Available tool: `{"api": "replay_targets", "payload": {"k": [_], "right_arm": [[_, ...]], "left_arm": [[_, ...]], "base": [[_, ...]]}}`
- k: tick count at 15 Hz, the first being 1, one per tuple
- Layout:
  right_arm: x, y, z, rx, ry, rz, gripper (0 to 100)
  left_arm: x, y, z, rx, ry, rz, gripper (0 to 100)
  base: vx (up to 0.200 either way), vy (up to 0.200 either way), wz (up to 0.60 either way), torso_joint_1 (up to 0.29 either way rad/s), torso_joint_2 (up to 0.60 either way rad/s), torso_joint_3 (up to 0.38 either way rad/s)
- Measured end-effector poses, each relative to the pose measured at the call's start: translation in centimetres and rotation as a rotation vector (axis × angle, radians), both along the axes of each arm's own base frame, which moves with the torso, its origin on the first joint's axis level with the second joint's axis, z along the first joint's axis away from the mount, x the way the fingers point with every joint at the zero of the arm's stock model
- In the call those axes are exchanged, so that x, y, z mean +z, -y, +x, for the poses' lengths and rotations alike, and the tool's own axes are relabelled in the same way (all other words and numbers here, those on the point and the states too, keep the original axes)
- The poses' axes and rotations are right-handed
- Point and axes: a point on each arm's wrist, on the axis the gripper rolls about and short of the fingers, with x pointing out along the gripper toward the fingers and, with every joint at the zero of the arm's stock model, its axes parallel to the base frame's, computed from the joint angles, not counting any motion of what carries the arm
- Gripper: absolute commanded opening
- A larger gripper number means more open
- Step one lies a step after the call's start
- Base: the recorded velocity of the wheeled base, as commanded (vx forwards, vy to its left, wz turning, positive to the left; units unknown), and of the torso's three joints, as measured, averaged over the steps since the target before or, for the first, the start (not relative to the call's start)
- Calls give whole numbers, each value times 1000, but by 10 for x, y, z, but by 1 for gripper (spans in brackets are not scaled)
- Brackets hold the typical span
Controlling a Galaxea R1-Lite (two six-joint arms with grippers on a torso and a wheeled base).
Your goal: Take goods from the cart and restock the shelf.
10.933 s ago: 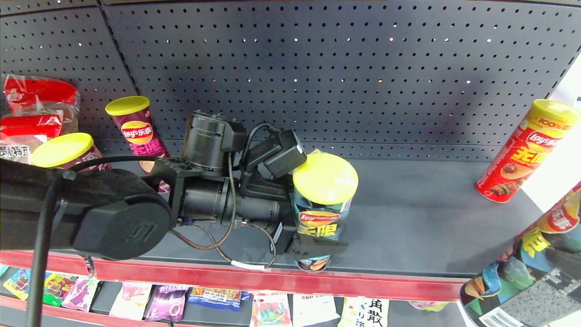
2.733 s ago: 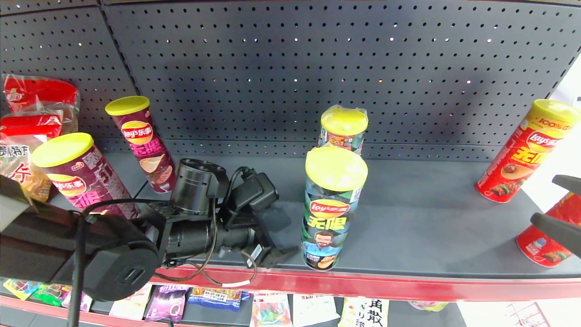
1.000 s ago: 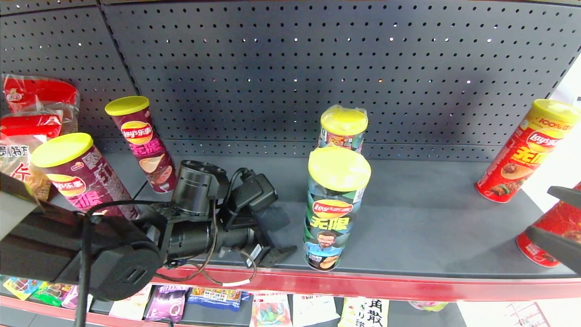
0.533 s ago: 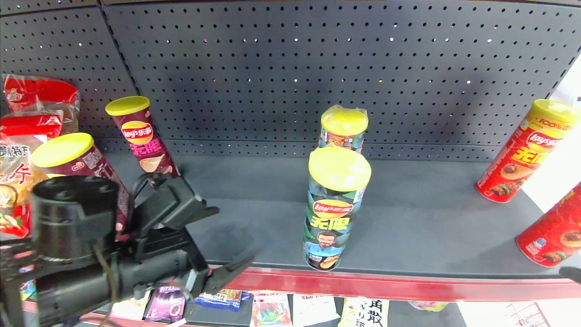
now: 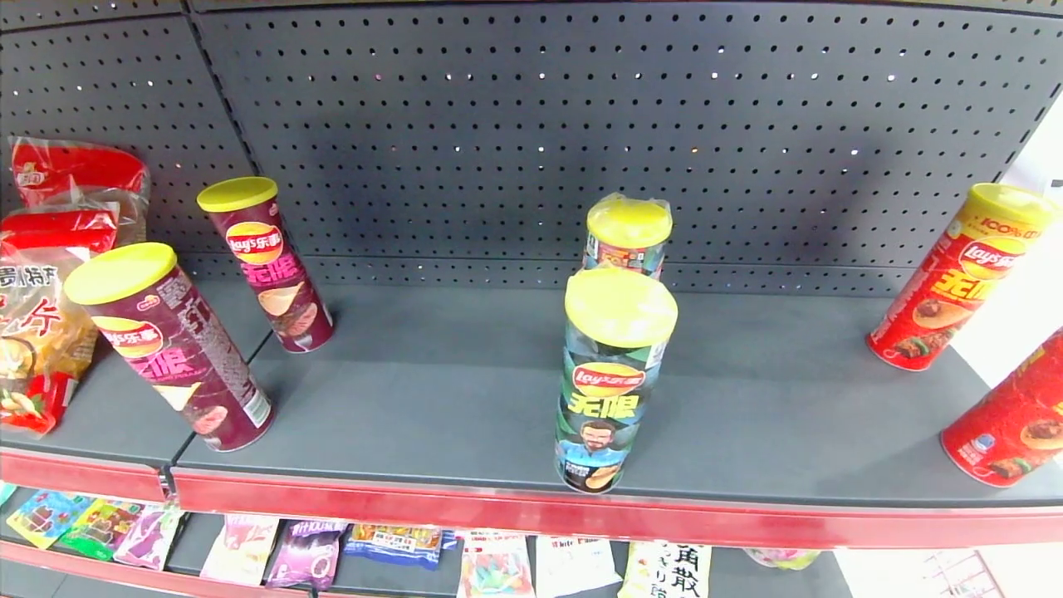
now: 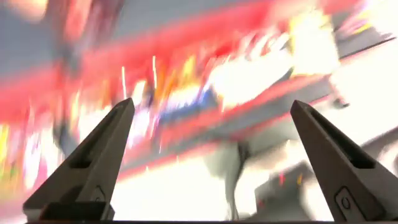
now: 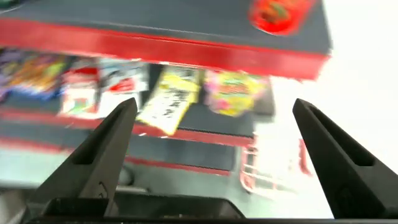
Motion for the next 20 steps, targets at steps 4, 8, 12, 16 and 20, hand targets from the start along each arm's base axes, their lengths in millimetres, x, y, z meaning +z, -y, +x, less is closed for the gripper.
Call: {"api": "replay_targets", "payload": {"k": [4,8,12,16,20], "right_arm": [[-19,-17,-2,-237,-27,10,100],[-23,-16,17,-123,103,-8,100],[-21,-7,42,107,111,-10,100],[-41,-4,33,106,171,-34,100],[-53,-1,28,-53,246,-25,100]], "left_arm": [[-26,-14,-46,387,30,-105,100],[-31,-11,-52,503,74,-144,100],[-31,-4,-54,643,89,-146,100],[-33,-2,-59,582,192,-198,100],[-33,-1,-37,481,496,-225,100]], "base": [[0,0,0,0,0,0],[0,0,0,0,0,0],[0,0,0,0,0,0],[0,0,0,0,0,0],[0,0,0,0,0,0]]}}
